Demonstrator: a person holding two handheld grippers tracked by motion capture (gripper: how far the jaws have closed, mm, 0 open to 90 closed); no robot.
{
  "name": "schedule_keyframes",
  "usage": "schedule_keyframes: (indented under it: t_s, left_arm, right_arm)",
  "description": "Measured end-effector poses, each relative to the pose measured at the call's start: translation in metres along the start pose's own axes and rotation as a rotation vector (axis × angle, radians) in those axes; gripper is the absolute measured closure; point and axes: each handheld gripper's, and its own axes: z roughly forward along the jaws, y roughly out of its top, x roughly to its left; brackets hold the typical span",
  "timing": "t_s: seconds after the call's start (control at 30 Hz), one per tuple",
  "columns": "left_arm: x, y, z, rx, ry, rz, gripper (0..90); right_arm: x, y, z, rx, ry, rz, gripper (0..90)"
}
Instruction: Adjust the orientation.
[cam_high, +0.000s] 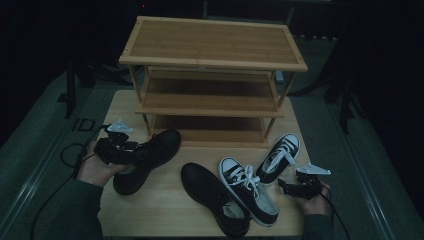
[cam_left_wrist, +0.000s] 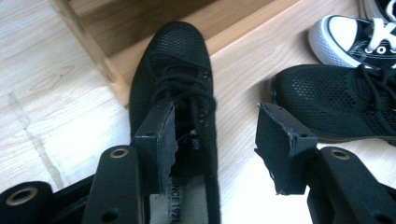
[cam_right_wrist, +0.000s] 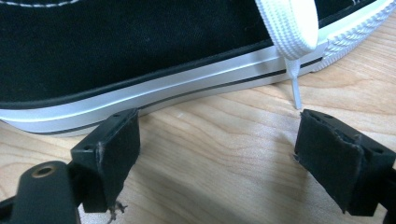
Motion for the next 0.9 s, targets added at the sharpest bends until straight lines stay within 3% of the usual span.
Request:
schedule_keyframes:
  t_s: [0.33,0.9]
  left_arm:
    - [-0.024,0.008,0.006,0.011,-0.038,0.048,48.3]
    - [-0.066,0.018,0.026,0.034,-0.062,0.105,36.4]
  right_arm:
    - [0.0,0.0,0.0,0.001,0.0,-0.001,13.9]
    - [0.0,0.0,0.0,0.001,0.003,-0.004,13.9]
